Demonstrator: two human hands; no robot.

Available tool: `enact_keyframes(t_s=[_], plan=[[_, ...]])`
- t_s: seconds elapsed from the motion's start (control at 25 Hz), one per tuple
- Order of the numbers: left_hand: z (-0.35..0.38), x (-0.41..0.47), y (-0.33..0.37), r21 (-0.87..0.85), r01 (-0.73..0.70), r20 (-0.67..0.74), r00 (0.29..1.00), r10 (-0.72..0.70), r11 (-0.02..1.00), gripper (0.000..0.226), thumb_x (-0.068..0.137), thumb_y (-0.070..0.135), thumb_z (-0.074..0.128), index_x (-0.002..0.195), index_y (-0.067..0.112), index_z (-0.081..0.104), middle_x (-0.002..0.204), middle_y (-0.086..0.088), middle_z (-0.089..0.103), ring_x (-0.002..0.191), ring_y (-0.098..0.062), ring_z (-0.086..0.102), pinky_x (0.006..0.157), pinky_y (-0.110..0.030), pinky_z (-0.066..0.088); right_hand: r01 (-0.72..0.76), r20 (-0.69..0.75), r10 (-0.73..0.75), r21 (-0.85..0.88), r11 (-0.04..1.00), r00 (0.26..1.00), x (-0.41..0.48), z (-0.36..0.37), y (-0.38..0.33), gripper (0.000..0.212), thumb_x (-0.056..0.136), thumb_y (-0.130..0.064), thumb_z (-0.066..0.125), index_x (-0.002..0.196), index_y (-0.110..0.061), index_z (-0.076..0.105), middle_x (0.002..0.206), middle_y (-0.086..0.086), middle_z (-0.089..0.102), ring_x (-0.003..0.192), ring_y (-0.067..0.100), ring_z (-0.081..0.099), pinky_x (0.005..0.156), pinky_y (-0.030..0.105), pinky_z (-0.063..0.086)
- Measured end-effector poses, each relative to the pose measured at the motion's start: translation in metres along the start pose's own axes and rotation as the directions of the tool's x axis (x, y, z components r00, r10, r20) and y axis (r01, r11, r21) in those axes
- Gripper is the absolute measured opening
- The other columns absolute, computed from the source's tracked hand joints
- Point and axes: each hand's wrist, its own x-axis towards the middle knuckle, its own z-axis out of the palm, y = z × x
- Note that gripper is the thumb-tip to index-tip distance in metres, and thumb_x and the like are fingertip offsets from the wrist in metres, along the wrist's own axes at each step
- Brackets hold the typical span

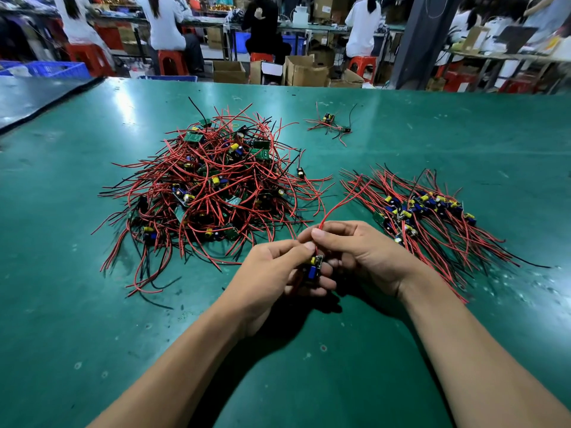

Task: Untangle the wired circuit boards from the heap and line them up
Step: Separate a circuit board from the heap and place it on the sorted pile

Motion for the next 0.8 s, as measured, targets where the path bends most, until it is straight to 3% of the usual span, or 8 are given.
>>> enact_keyframes(t_s=[0.08,0.2,0.28,0.4,0.56,0.8], plan=[[-0.001,0.000,0.001,-0.010,-0.004,0.049,0.999,0.004,1.000,0.019,0.095,0.015,0.057,0.103,0.000,0.066,0.100,-0.023,0.073,0.080,-0.029,0.073,0.073,-0.034,0.061,0.015,-0.089,-0.016,-0.011,1.000,0.996,0.002,0.000,0.000,0.025,0.083,-0.035,0.077,0.097,-0.014,0.077,0.070,0.004,0.063,0.052,0.010,0.051,0.048,0.022,0.045],[0.000,0.000,0.001,-0.073,-0.006,0.163,0.986,0.018,0.997,0.032,0.094,0.009,0.055,0.126,0.008,0.059,0.119,-0.021,0.068,0.104,-0.032,0.069,0.092,-0.038,0.056,0.072,-0.208,-0.073,-0.012,0.997,0.975,0.007,-0.002,-0.003,0.026,0.075,-0.040,0.077,0.087,-0.017,0.078,0.071,0.004,0.066,0.053,0.013,0.056,0.048,0.025,0.051],[0.001,0.000,0.002,-0.109,-0.005,0.197,0.980,0.026,0.994,0.038,0.094,0.006,0.053,0.132,0.009,0.054,0.123,-0.020,0.066,0.109,-0.032,0.067,0.097,-0.041,0.053,0.106,-0.237,-0.105,-0.009,0.994,0.966,0.008,-0.004,-0.004,0.028,0.072,-0.042,0.078,0.083,-0.017,0.078,0.072,0.004,0.067,0.054,0.015,0.059,0.048,0.025,0.052],[0.001,0.001,0.002,-0.109,-0.003,0.104,0.994,0.014,0.994,0.030,0.094,0.010,0.056,0.123,0.001,0.058,0.114,-0.023,0.069,0.098,-0.032,0.071,0.086,-0.037,0.058,0.103,-0.209,-0.107,-0.030,0.994,0.972,0.008,-0.001,-0.001,0.031,0.071,-0.043,0.081,0.085,-0.016,0.077,0.075,0.006,0.067,0.055,0.015,0.061,0.049,0.024,0.052],[0.001,0.002,0.000,-0.052,-0.021,-0.111,0.994,0.015,0.998,0.007,0.094,0.008,0.059,0.094,0.001,0.058,0.087,-0.025,0.072,0.071,-0.029,0.072,0.068,-0.036,0.062,0.058,-0.182,-0.075,-0.095,0.994,0.980,0.007,0.006,0.007,0.028,0.081,-0.042,0.080,0.089,-0.016,0.076,0.079,0.009,0.060,0.061,0.015,0.056,0.053,0.024,0.047],[-0.001,0.001,0.002,0.116,-0.043,-0.078,0.996,0.052,0.992,0.014,0.089,-0.001,0.058,0.077,0.005,0.056,0.065,-0.019,0.064,0.047,-0.026,0.059,0.044,-0.026,0.050,0.018,-0.186,-0.020,-0.017,1.000,0.982,0.010,0.010,0.008,0.031,0.077,-0.044,0.083,0.081,-0.015,0.074,0.073,0.013,0.047,0.054,0.016,0.038,0.048,0.024,0.031]])
